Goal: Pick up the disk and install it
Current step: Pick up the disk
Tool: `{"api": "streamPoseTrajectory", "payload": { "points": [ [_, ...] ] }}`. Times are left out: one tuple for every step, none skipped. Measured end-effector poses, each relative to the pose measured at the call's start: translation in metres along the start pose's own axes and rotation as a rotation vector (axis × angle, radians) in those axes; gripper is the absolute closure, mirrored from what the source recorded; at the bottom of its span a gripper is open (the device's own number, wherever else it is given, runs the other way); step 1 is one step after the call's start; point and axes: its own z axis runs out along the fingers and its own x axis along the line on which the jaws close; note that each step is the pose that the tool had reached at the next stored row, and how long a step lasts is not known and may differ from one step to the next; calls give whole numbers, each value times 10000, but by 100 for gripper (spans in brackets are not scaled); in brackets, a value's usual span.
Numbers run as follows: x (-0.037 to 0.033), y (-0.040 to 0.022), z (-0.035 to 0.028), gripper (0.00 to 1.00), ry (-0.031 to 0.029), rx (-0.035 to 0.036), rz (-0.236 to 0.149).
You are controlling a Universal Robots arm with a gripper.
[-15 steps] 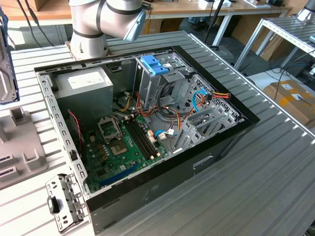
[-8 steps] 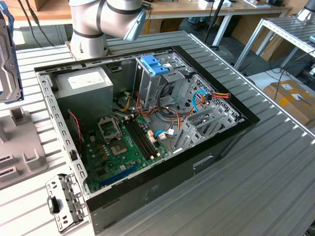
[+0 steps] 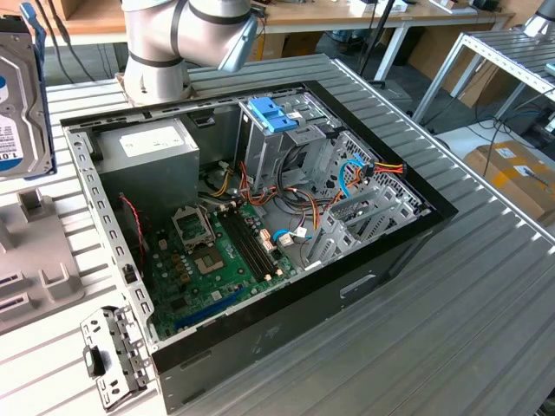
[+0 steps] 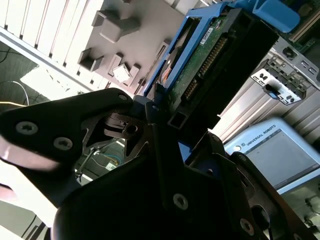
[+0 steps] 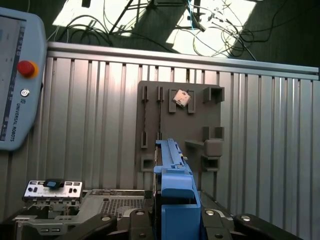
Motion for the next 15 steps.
{"api": "streamPoseTrajectory", "payload": {
  "points": [
    [1,-10,-1,64,0,0,0],
    [2,-23,-1,64,0,0,0],
    [3,-34,-2,64,0,0,0],
    [4,-49,-3,64,0,0,0],
    [6,-60,-4,64,0,0,0],
    [9,-79,-4,64,-1,1,0],
    [13,-95,-6,64,-1,1,0],
    [17,-107,-7,64,-1,1,0],
    [26,-122,-8,64,-1,1,0],
    [33,-130,-10,64,0,-1,0],
    [51,-144,-12,64,0,0,0],
    [74,-157,-15,64,0,0,0],
    [91,-168,-17,64,0,0,0],
    [102,-175,-18,64,0,0,0],
    [110,-180,-19,64,-1,0,0]
  ]
}}
